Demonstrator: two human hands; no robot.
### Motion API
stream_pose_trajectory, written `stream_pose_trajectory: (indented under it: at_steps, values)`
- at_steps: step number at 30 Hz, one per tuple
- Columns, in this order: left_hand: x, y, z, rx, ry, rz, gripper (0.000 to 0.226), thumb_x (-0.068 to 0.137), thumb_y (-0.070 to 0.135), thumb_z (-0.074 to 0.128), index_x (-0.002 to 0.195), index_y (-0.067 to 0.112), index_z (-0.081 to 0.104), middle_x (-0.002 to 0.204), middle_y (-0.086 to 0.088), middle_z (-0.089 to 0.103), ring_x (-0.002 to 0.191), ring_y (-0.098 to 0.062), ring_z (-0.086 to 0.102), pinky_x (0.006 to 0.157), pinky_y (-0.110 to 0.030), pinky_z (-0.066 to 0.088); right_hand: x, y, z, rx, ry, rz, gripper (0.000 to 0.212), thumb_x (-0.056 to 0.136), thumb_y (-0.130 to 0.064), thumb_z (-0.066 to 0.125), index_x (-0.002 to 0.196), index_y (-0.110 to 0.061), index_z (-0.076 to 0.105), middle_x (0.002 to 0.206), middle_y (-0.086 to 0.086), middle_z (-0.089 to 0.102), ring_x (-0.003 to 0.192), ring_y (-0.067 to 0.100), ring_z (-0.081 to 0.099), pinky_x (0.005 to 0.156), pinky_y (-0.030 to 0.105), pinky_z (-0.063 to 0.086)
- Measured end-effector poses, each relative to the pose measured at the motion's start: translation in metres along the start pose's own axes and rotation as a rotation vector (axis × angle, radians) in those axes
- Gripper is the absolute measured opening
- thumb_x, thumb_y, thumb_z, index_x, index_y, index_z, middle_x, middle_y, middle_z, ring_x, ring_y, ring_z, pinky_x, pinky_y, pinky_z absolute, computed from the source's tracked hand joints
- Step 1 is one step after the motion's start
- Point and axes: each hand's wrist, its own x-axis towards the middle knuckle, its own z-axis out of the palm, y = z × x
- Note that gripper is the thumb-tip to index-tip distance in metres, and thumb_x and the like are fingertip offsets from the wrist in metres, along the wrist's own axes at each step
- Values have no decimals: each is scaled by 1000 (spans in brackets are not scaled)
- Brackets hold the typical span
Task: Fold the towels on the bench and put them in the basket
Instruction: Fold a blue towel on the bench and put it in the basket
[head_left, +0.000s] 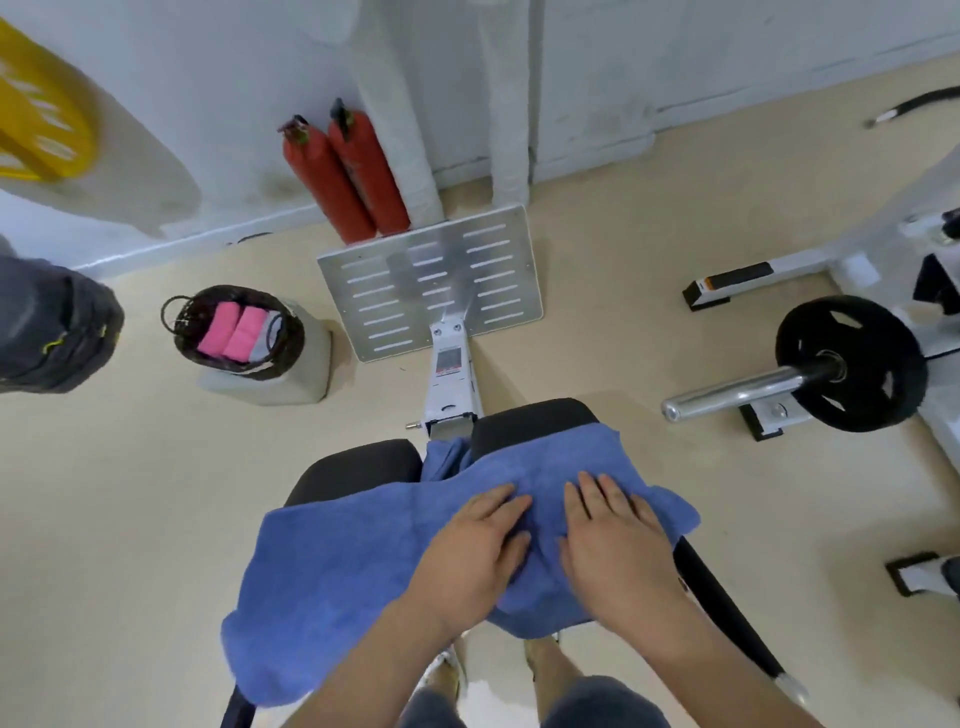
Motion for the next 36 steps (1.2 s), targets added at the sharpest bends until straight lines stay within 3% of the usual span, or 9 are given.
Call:
stream_pose_trajectory:
  at_steps: [3,9,13,19,23,25,27,31,36]
  values:
    - [-31,-32,-30,-45,197,-145,34,98,26,43,128,22,57,138,10,51,124,-9,47,96,-11,32,9,-19,-19,-90,-90,5,63,96,-33,43,150,-13,19,157,4,20,145,26,15,112,44,24]
    - [-114,-130,-92,-99,443,-543,29,95,17,43,109,28,66,112,18,62,101,-7,56,81,-18,37,28,-124,-36,113,62,-241,32,100,-27,34,128,-30,48,131,-11,52,125,13,40,81,35,31]
    - [-135,-191,-91,-401,332,-765,31,96,17,46,122,25,60,126,9,61,116,-12,54,87,-20,36,53,-197,-19,211,-31,-313,31,100,-23,35,126,-31,52,126,-12,55,124,18,40,87,38,33]
    - [-122,-227,-89,-726,165,-653,32,99,18,44,127,25,56,118,10,62,105,-9,56,78,-10,42,89,-240,8,97,-133,-306,39,98,-18,41,135,-26,46,127,-2,54,124,25,38,91,42,41]
    - [-112,-245,-86,-873,120,-642,20,95,18,53,112,23,62,107,13,65,94,-14,60,77,-19,45,101,-244,11,116,-76,-271,20,95,-21,47,105,-21,65,101,-3,54,108,24,44,79,33,40]
    - [-109,-257,-85,-855,115,-662,4,91,20,61,93,19,64,99,6,66,92,-14,60,83,-24,45,105,-248,10,81,-88,-266,17,95,-21,49,94,-20,66,97,-3,54,102,22,45,79,34,43]
    - [-105,-264,-87,-779,93,-636,11,89,23,64,79,19,58,88,3,64,80,-14,57,76,-24,44,107,-251,11,43,-70,-263,16,95,-21,49,89,-19,64,97,-2,54,99,22,44,78,34,45]
    - [-96,-272,-96,-494,222,-586,17,87,28,63,75,24,52,71,2,62,66,-15,56,60,-22,41,114,-257,16,84,68,-246,12,93,-16,50,82,-20,51,92,-2,52,91,20,46,71,33,42]
    - [-88,-289,-111,-491,231,-637,25,78,40,73,75,18,61,60,4,56,57,-9,50,53,-21,38,128,-267,19,46,181,-200,17,88,-6,46,79,-20,45,80,-5,53,79,19,50,60,31,35]
